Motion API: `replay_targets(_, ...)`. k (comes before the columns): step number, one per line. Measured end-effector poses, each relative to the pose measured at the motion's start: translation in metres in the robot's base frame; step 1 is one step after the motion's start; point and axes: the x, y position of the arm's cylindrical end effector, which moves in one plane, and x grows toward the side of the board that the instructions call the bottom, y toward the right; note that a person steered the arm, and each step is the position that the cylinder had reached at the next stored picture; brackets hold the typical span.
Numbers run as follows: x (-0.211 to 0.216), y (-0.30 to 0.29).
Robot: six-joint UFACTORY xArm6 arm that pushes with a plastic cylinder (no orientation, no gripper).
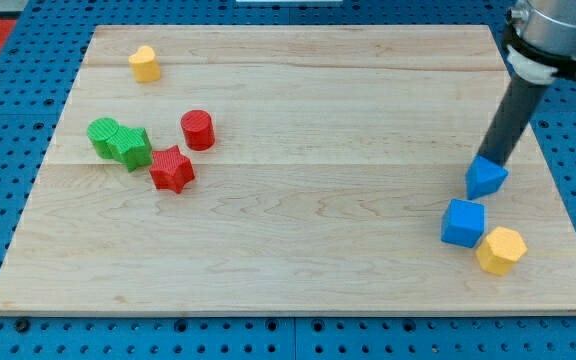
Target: Push the heart slightly down
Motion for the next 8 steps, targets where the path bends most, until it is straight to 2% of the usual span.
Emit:
replay_targets(2,0.007,-0.036)
replay_targets(3,-0.058,-0.044)
replay_targets(4,-0.13,-0.115)
replay_targets(6,-0.232,-0.272)
replay_targets(7,-0.246,-0.37)
replay_targets(8,-0.232,-0.423)
